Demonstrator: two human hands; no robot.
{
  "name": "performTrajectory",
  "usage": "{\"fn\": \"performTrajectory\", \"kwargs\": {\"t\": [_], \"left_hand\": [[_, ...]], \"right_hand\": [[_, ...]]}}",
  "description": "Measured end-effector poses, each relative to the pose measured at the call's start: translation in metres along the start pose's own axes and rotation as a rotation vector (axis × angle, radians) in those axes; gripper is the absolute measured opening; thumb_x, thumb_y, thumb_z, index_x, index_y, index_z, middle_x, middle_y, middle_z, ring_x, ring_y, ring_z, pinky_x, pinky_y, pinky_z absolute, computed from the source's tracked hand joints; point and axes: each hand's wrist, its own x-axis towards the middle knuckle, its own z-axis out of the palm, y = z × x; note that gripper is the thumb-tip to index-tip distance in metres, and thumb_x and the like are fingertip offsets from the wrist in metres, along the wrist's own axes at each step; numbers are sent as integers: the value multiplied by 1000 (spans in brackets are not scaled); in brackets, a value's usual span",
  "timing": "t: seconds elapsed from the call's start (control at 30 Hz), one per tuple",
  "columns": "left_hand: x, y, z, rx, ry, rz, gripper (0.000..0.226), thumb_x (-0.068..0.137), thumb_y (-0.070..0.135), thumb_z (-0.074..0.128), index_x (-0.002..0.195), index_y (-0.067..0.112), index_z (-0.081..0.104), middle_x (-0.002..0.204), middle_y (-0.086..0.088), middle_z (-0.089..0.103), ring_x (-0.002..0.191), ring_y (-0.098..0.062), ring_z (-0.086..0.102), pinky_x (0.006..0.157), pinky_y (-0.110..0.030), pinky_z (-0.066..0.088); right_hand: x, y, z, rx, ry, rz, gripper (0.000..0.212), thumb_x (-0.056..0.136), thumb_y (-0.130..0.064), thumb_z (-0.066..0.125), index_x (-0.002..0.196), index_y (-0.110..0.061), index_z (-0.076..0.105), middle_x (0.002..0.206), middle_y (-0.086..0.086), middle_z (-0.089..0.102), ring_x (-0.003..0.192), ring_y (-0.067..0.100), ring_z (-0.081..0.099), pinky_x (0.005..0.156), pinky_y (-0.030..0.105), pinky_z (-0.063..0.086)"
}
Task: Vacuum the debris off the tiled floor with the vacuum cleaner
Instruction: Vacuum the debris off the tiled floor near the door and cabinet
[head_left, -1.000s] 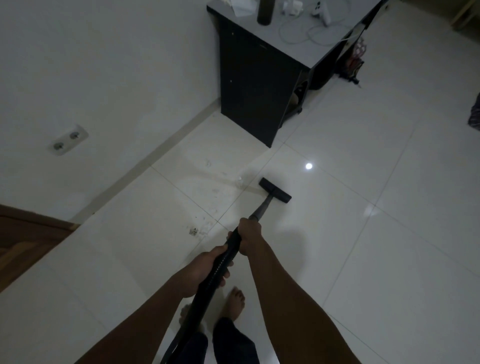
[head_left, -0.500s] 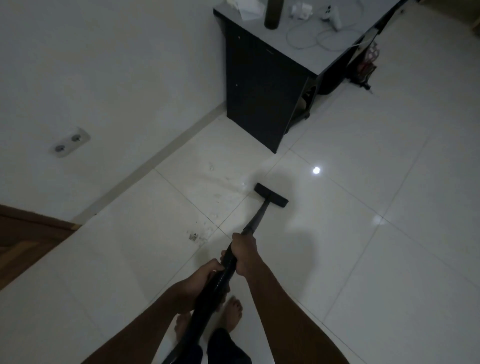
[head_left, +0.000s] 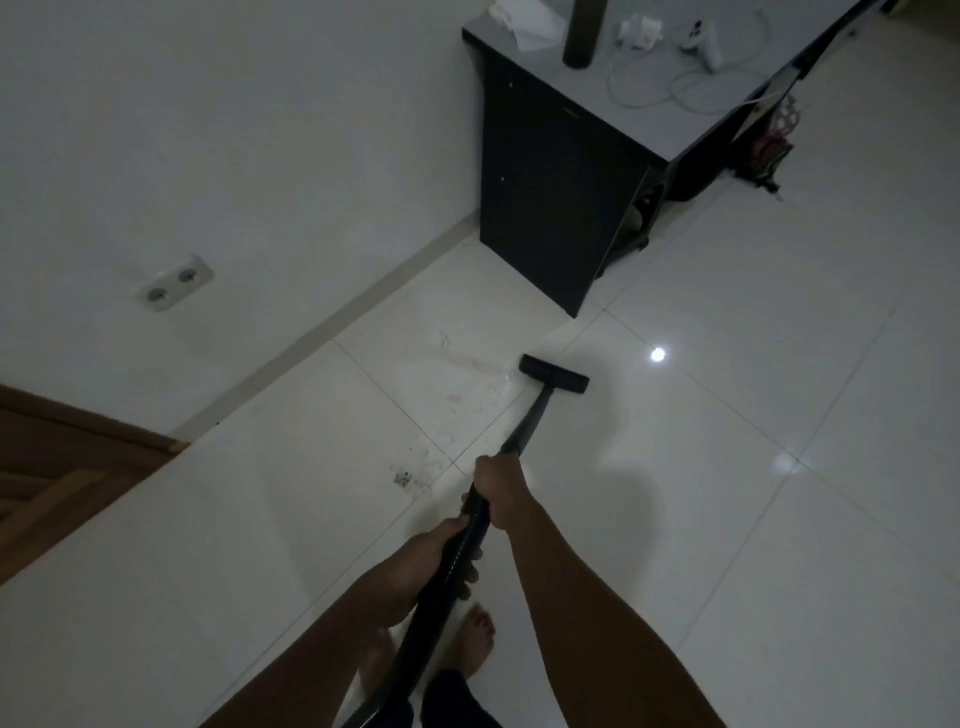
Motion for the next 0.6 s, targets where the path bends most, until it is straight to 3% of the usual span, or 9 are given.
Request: {"fn": "performTrajectory", "kwargs": {"t": [0.1,0.23,0.37,0.5,0.6], "left_hand": [[16,19,9,-12,126,31,46,102,41,45,105,0,64,83,-11,61,62,-20,56,49,-24,50],[23,26,-1,-76,78,18,45,102,41,47,110,0,64,82,-10,61,60,-21,57,51,-29,49],[28,21,-5,74,112,2,56,99,52,47,105,1,67,80,-11,65,61,-18,60,56,-26,54],[27,19,-4,66,117,33,63,97,61,42,101,3,68,79,-10,64,59,-17,60,55,-26,52],[11,12,-24,53,-32,-50,72,91,68,43,94,0,68,76,-13,63,61,-22,61,58,-30,52]], "right_hand": [[5,-28,-4,22,-27,-45,7,94,-6,41,101,-5,44,82,13,52,61,25,57,61,37,54],[3,-30,-2,62,-16,-43,32,90,-5,41,121,-5,44,74,15,53,48,25,57,48,31,51],[11,-30,-6,78,-37,-25,54,93,-6,40,145,-9,27,83,17,54,55,27,58,47,31,52],[-2,-27,-3,163,21,-23,53,93,-7,40,144,-14,30,90,15,54,58,25,59,47,29,52],[-37,-7,-4,339,60,-58,50,95,-8,39,144,-21,36,101,9,55,70,26,59,56,31,57]]}}
